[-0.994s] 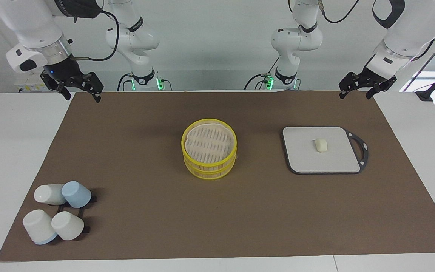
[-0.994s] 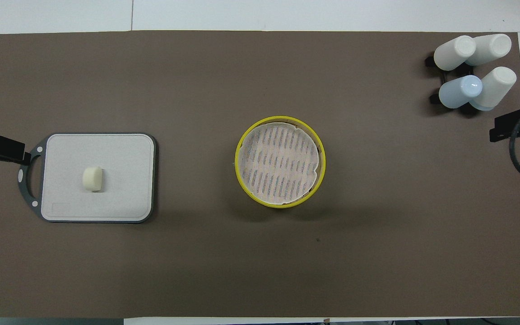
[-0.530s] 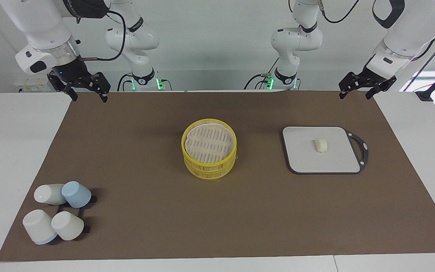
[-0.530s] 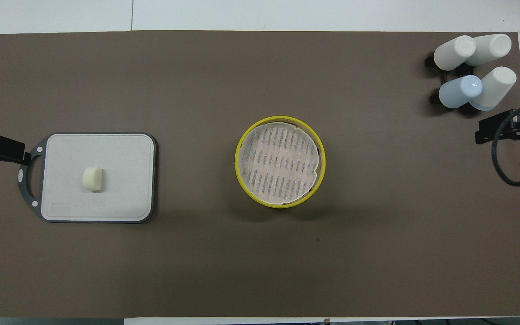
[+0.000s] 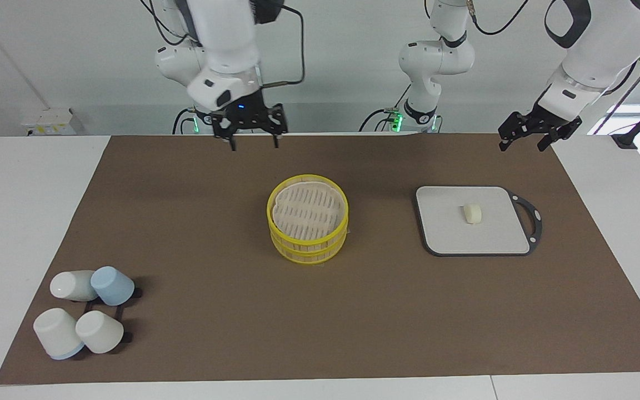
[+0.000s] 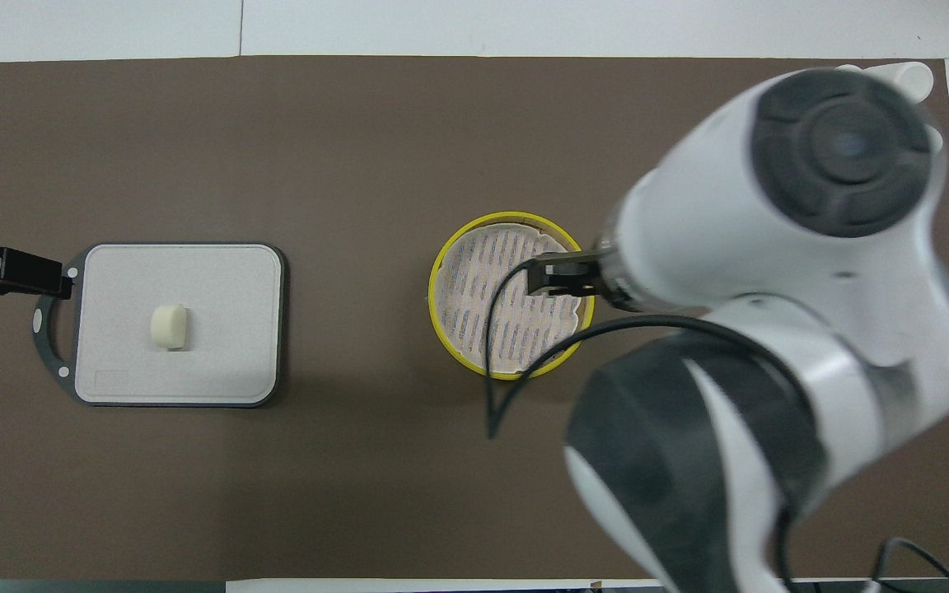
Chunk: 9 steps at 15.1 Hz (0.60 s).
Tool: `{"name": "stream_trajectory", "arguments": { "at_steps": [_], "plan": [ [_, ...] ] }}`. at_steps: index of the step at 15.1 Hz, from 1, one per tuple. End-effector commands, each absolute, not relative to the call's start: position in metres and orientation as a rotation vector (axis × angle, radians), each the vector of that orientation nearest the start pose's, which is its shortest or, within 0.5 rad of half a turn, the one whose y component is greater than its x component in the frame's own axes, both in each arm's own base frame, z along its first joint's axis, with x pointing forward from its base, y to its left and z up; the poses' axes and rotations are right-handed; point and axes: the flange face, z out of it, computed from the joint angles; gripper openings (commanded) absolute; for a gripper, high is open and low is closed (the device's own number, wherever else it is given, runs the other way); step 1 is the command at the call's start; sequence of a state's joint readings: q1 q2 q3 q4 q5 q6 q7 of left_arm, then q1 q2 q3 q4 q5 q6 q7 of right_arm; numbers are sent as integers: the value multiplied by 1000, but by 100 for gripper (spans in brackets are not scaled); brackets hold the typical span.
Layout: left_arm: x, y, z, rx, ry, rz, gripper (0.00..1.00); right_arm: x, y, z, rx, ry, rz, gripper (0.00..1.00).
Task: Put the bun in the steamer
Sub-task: 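Reach the right gripper over the steamer toward its slatted lid, then grasp the steamer lid with the right gripper while the left gripper grasps the bun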
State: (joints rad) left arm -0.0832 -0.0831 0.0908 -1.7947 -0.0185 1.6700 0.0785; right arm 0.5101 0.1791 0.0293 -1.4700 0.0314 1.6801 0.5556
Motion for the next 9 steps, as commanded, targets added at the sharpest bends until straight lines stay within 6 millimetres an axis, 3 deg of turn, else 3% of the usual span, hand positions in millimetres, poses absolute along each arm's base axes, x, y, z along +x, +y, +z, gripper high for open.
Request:
{"name": "stream_trajectory", "arguments": {
  "at_steps": [1,5,7,9],
  "plan": [
    [494,8,498,-3174,96,1,100,562,394,529,-3051,108,-101,100],
    [494,5,393,-3163,123,-6,100,550,444,457,-3121,-6,-136,100],
    [491,4,344,-3154,151,-30,100,549,440,425,-3130,-4,-132,100],
    [494,1,317,-3145,156,-88,100,541,436,415,-3131,-12,-128,100]
  ]
}}
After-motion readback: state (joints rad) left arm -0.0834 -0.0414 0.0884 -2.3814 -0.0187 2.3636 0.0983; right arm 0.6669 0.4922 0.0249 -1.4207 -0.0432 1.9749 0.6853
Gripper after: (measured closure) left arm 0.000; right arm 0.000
